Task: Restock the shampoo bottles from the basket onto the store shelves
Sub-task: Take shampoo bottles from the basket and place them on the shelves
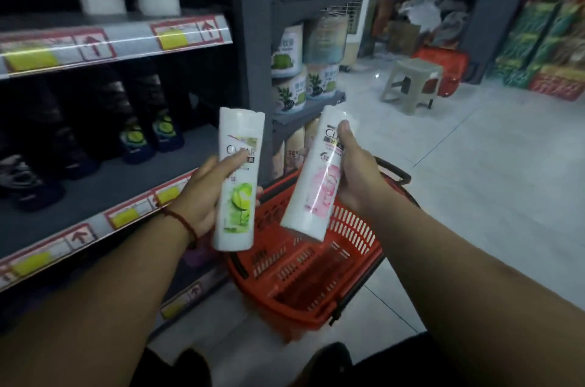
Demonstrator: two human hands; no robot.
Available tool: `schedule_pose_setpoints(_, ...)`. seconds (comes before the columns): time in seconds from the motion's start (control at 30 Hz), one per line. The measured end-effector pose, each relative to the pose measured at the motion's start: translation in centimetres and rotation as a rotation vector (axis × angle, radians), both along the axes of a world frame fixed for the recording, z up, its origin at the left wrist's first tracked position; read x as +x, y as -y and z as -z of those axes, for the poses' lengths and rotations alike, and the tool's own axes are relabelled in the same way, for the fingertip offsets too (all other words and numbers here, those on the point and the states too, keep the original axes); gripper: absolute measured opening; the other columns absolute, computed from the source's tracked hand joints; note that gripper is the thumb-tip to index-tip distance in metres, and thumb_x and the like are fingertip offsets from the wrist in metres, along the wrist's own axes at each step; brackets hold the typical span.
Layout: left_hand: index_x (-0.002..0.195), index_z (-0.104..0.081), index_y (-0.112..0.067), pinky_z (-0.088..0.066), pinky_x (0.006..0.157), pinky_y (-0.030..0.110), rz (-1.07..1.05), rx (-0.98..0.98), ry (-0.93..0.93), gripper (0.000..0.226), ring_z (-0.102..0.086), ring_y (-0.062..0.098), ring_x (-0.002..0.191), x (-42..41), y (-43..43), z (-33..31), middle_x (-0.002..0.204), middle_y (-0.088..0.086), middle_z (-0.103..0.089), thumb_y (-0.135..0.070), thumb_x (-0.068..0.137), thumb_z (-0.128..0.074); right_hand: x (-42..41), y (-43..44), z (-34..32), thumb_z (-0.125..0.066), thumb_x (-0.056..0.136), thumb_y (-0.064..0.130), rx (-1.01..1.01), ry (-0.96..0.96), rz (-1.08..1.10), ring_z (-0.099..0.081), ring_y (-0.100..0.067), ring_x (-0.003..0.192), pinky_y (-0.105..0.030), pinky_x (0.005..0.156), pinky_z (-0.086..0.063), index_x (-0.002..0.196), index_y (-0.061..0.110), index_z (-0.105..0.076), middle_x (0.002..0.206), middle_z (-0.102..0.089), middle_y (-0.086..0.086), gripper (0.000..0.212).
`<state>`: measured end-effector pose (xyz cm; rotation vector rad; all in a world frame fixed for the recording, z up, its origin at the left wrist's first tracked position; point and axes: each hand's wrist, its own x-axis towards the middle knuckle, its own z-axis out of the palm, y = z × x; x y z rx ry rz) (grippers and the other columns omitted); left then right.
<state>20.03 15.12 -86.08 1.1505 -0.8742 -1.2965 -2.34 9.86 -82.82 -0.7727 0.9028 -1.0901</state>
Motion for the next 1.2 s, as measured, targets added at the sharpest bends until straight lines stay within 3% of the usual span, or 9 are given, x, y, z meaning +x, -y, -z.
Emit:
schedule_pose_setpoints(0.1, 0.131, -0.055, -0.011, -0.058, 0.072, 0.048, -0.044, 0.035, -0.03, 0.065, -0.071, 0.036, 0.079, 2.1, -1.5, -0.4, 0.095, 0.016, -0.068, -0.051, 0.082, -0.072, 3.3, -1.0, 0.0, -0.053, 0.098, 0.053, 0.096, 0.051, -0.068, -0.068, -0.032, 0.062, -0.045, 0.062, -0.06, 0.103, 0.001, -0.061, 0.078, -0.066, -0.018, 0.052)
schedule_pose_setpoints(0.17, 0.123, -0.058, -0.013, -0.058, 0.066, 0.041, -0.068, 0.015, -0.038, 0.051, -0.069, 0.029, 0.069, 3.2, -2.2, -1.2, 0.088, 0.013, -0.066, -0.05, 0.088, -0.064, 5.0, -1.2, 0.0, -0.058, 0.098, 0.044, 0.153, 0.045, -0.13, -0.068, -0.032, 0.064, -0.047, 0.065, -0.059, 0.111, 0.005, -0.056, 0.082, -0.064, -0.017, 0.041)
schedule_pose_setpoints(0.27, 0.105, -0.061, -0.015, -0.059, 0.058, 0.037, -0.135, 0.075, -0.072, 0.036, -0.068, 0.025, 0.06, 4.7, -3.8, -2.5, 0.077, 0.012, -0.064, -0.048, 0.09, -0.06, 7.1, -1.4, 0.2, -0.054, 0.09, 0.014, 0.204, 0.032, -0.257, -0.063, -0.032, 0.065, -0.047, 0.07, -0.059, 0.1, 0.005, -0.048, 0.072, -0.057, -0.016, 0.014)
schedule_pose_setpoints(0.37, 0.092, -0.058, -0.012, -0.057, 0.057, 0.034, -0.217, 0.169, -0.1, 0.023, -0.063, 0.025, 0.054, 6.8, -5.8, -3.2, 0.069, 0.012, -0.06, -0.034, 0.094, -0.055, 9.7, -2.0, 1.4, -0.048, 0.071, 0.003, 0.25, 0.054, -0.355, -0.058, -0.032, 0.068, -0.048, 0.074, -0.058, 0.097, 0.006, -0.045, 0.076, -0.049, -0.014, 0.027)
schedule_pose_setpoints(0.5, 0.095, -0.056, -0.009, -0.058, 0.061, 0.038, -0.347, 0.188, -0.112, 0.013, -0.06, 0.028, 0.062, 10.0, -8.8, -3.3, 0.073, 0.013, -0.058, -0.017, 0.091, -0.047, 14.6, -2.4, 1.4, -0.057, 0.094, 0.008, 0.202, -0.014, -0.453, -0.068, -0.031, 0.063, -0.051, 0.062, -0.062, 0.107, 0.002, -0.053, 0.075, -0.062, -0.018, 0.015)
schedule_pose_setpoints(0.67, 0.11, -0.067, -0.006, -0.06, 0.061, 0.038, -0.489, 0.162, -0.068, 0.023, -0.066, 0.026, 0.07, 13.5, -13.3, -4.2, 0.092, 0.018, -0.067, -0.014, 0.089, -0.063, 19.6, -4.3, 0.3, -0.057, 0.1, 0.039, 0.255, -0.019, -0.597, -0.069, -0.028, 0.055, -0.044, 0.051, -0.06, 0.101, 0.006, -0.063, 0.069, -0.07, -0.013, 0.033)
schedule_pose_setpoints(0.9, 0.109, -0.071, 0.001, -0.061, 0.068, 0.042, -0.686, 0.074, -0.047, 0.032, -0.072, 0.029, 0.08, 16.9, -17.9, -4.5, 0.102, 0.02, -0.074, -0.011, 0.08, -0.077, 25.0, -8.0, -0.5, -0.06, 0.083, 0.011, 0.121, -0.093, -0.9, -0.063, -0.032, 0.073, -0.042, 0.065, -0.059, 0.105, 0.007, -0.056, 0.079, -0.061, -0.016, 0.023)
schedule_pose_setpoints(1.07, 0.109, -0.072, -0.001, -0.06, 0.081, 0.048, -0.763, 0.057, -0.059, 0.044, -0.072, 0.032, 0.091, 20.0, -21.1, -3.0, 0.105, 0.019, -0.074, -0.018, 0.07, -0.083, 29.2, -10.5, -0.6, -0.065, 0.09, 0.01, 0.064, -0.065, -0.94, -0.072, -0.031, 0.077, -0.043, 0.065, -0.062, 0.112, 0.003, -0.065, 0.094, -0.071, -0.021, 0.023)
schedule_pose_setpoints(1.2, 0.104, -0.074, -0.005, -0.06, 0.08, 0.043, -0.812, 0.044, -0.02, 0.03, -0.072, 0.028, 0.09, 23.2, -25.4, -3.2, 0.105, 0.016, -0.074, -0.018, 0.078, -0.079, 32.4, -13.3, 0.0, -0.069, 0.09, 0.014, 0.069, -0.025, -0.961, -0.074, -0.028, 0.084, -0.041, 0.065, -0.062, 0.122, 0.002, -0.066, 0.109, -0.072, -0.02, 0.034)
